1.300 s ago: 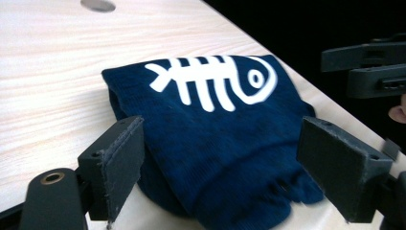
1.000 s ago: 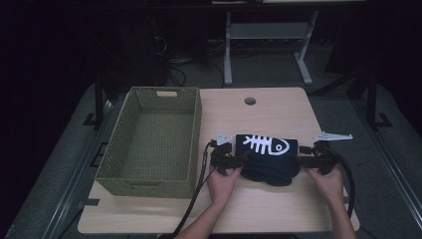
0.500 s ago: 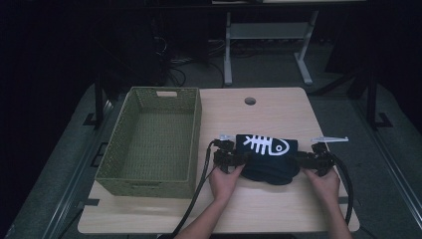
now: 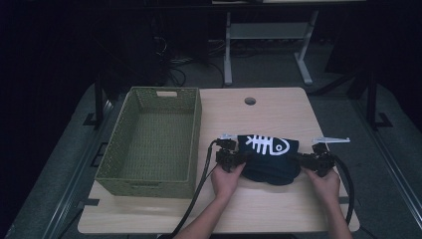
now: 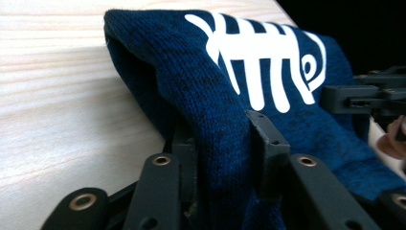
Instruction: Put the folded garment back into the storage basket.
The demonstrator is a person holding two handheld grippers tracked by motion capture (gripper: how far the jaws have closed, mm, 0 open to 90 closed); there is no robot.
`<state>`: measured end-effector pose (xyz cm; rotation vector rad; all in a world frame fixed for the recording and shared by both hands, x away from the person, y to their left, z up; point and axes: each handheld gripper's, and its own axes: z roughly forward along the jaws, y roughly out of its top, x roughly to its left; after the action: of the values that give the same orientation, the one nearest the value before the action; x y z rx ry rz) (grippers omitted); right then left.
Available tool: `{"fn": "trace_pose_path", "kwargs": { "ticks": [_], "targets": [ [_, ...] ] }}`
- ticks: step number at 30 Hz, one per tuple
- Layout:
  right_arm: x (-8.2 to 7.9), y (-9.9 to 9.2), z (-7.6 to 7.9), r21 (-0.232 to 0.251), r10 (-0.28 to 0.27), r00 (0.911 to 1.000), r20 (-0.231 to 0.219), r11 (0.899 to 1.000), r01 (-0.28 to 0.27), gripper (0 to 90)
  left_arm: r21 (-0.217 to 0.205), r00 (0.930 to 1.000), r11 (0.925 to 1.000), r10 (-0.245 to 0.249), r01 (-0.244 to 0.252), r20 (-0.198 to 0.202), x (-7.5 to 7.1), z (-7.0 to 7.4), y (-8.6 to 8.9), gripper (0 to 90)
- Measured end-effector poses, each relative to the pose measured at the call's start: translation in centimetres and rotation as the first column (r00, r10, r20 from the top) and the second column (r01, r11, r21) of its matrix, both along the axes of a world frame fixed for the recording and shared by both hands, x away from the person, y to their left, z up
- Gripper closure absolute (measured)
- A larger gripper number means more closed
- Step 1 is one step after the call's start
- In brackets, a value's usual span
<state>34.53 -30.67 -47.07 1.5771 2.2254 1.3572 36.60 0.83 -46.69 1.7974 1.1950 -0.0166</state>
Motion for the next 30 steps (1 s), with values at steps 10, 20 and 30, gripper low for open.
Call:
{"fn": "trace_pose_path", "kwargs": {
  "ticks": [10,20,30],
  "targets": [
    [-0.7,-0.9,1.1,0.091,-0.012,0.9996,0.026,0.996,0.009,70.7,-0.040,0.9993,0.9988,-0.026,0.027,0.028,-0.5,1.6,0.0,69.9],
    [-1.7,-1.3,3.1,0.202,-0.026,0.9983,0.052,0.979,0.014,70.8,-0.061,0.9951,0.9966,-0.049,0.055,0.086,-0.9,4.7,0.3,69.9],
    [-2.0,-1.1,6.2,0.251,-0.014,0.9982,0.058,0.968,0.000,71.3,-0.080,0.9903,0.9933,-0.074,0.084,0.118,-1.5,7.7,1.3,69.1]
  ]
}}
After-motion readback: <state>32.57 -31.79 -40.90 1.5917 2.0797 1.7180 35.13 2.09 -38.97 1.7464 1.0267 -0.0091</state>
